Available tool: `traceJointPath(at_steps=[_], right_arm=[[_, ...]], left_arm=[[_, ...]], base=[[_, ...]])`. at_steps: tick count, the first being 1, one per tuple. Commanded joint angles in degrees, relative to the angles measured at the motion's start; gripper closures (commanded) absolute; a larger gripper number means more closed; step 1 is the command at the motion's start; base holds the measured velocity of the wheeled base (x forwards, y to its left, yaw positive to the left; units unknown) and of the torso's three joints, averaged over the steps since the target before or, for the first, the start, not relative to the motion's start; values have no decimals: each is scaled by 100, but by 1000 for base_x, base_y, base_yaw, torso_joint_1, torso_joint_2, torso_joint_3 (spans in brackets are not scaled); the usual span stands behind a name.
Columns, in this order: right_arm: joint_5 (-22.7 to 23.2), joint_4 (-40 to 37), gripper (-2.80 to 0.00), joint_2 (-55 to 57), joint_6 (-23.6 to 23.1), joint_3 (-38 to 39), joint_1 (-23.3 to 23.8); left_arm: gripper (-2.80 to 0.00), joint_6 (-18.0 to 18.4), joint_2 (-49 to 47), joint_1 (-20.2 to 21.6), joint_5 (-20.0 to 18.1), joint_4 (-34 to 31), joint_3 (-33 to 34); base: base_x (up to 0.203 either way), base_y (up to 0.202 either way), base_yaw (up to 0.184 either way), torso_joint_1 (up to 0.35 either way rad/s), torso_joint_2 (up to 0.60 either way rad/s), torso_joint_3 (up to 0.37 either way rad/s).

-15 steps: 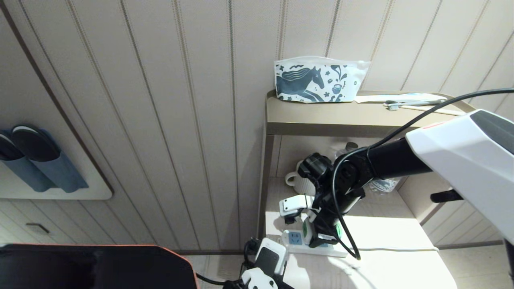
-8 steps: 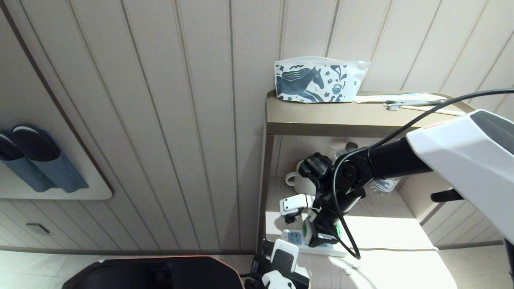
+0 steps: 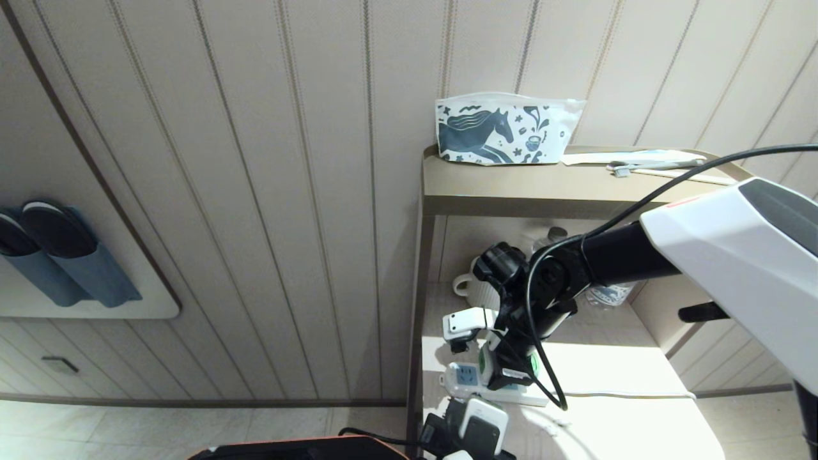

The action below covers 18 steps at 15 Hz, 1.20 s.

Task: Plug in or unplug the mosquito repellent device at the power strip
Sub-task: Hold the socket with your left hand and unplug it with your right hand

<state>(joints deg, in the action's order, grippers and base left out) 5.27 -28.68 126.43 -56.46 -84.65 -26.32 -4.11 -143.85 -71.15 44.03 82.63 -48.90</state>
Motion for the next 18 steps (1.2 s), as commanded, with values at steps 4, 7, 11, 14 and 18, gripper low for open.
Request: traceJointPath(at_steps=[4, 7, 11, 14, 18], right_arm=[[1, -6, 0, 92, -31, -8, 4], [1, -6, 0, 92, -31, -8, 4], [9, -6, 0, 92, -22, -18, -5], [1, 74, 0, 101, -22, -16, -14], [1, 100, 0, 131, -22, -16, -22]], left_arm=[[0, 212, -517, -96, 123, 52, -572], [0, 224, -576, 168, 123, 52, -647], [0, 222, -692, 537, 123, 54, -766], [0, 232, -776, 550, 123, 43, -916], [0, 297, -829, 510, 132, 43, -1112]], base=[[0, 0, 0, 0, 0, 0], [0, 0, 0, 0, 0, 0], [0, 0, 0, 0, 0, 0], [0, 0, 0, 0, 0, 0], [0, 0, 0, 0, 0, 0]])
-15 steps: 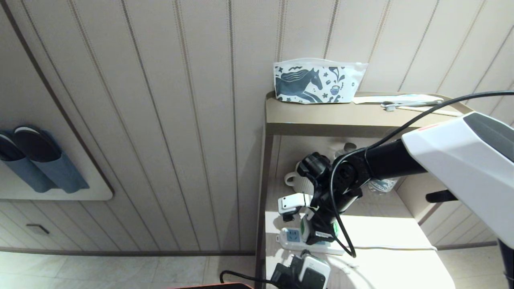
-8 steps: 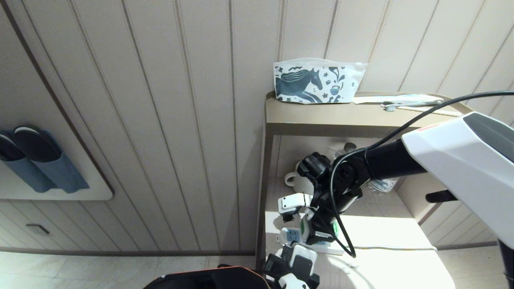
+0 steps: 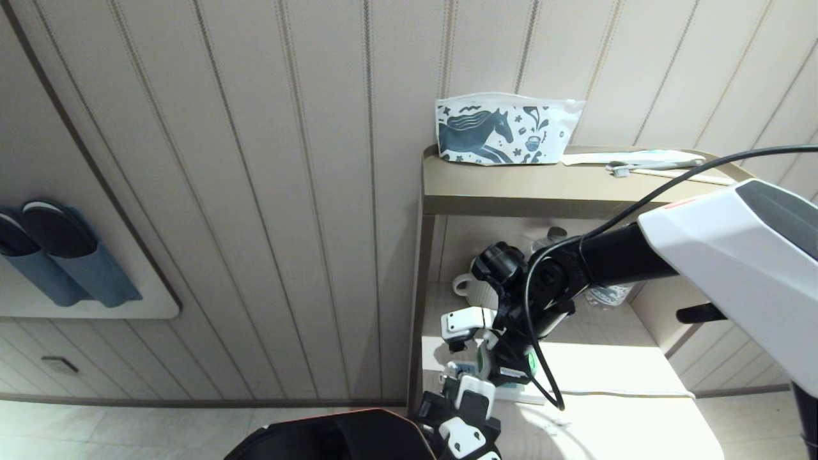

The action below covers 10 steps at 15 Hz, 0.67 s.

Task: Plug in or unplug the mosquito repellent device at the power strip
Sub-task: Hold the socket with your left hand and unplug it with your right hand

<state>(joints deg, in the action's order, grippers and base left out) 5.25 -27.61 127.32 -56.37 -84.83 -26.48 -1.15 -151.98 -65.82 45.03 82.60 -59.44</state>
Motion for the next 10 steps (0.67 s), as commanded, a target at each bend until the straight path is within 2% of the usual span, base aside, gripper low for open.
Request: traceJointPath(at_steps=[1, 10], right_arm=[[10, -7, 0, 57, -31, -6, -7], [11, 81, 0, 153, 56, -95, -14]], left_arm=[[0, 0, -16, -60, 32, 46, -57], [0, 2, -200, -229, 32, 46, -175]], base=[[0, 0, 0, 0, 0, 0], [0, 0, 0, 0, 0, 0]])
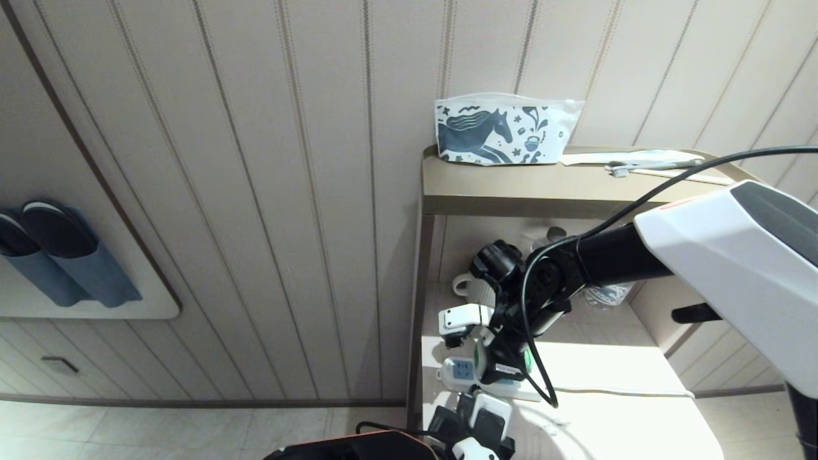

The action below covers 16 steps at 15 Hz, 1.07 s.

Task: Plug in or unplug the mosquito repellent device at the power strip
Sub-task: Hold the socket with your left hand and unplug it with your right hand

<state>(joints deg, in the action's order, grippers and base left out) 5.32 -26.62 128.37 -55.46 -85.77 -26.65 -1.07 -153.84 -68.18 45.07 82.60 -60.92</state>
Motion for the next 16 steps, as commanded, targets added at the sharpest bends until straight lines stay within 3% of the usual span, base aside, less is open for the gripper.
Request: traceJointPath(at_steps=[1, 8, 16], right_arm=[[5, -18, 0, 52, -36, 8, 15], [5, -18, 0, 39, -36, -1, 19], [21, -27, 0, -5, -27, -1, 19]], left_arm=[[0, 2, -23, 15, 29, 45, -43], [0, 121, -163, 275, 234, -42, -349], [0, 195, -261, 288, 231, -78, -465]], base=[[0, 0, 0, 0, 0, 0], [0, 0, 0, 0, 0, 0], [0, 0, 0, 0, 0, 0]])
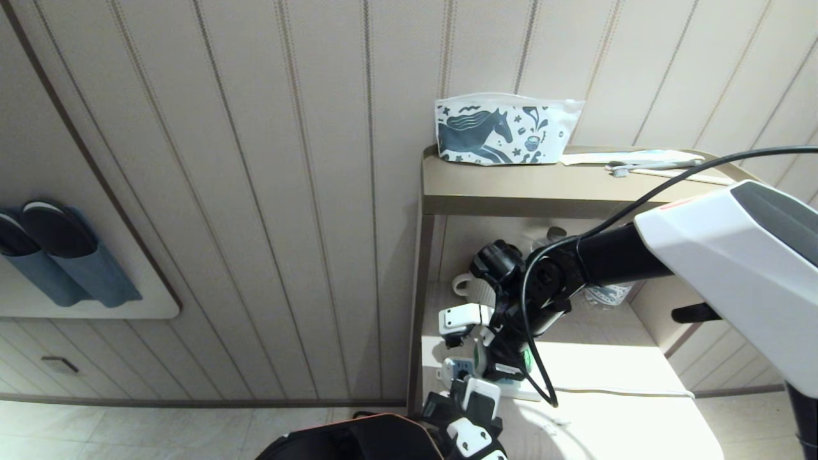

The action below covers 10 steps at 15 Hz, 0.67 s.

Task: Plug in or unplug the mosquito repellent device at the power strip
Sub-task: Hold the socket with your left hand and unplug it with your right hand

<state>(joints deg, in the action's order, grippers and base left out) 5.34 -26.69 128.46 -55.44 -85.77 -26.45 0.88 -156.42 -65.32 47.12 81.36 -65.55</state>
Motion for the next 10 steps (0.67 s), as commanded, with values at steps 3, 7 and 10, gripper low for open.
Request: traceJointPath(at_steps=[3, 7, 10], right_arm=[[46, -21, 0, -122, -17, 4, -5], [99, -54, 0, -340, 7, 93, -51], [178, -64, 0, -383, 51, 131, -79]], left_arm=[[0, 0, 6, -5, -1, 47, 22], [0, 0, 6, 1, -27, 55, 35], [0, -9, 6, 1, -27, 64, 42]], base=[[0, 0, 0, 0, 0, 0], [0, 0, 0, 0, 0, 0], [0, 0, 0, 0, 0, 0]])
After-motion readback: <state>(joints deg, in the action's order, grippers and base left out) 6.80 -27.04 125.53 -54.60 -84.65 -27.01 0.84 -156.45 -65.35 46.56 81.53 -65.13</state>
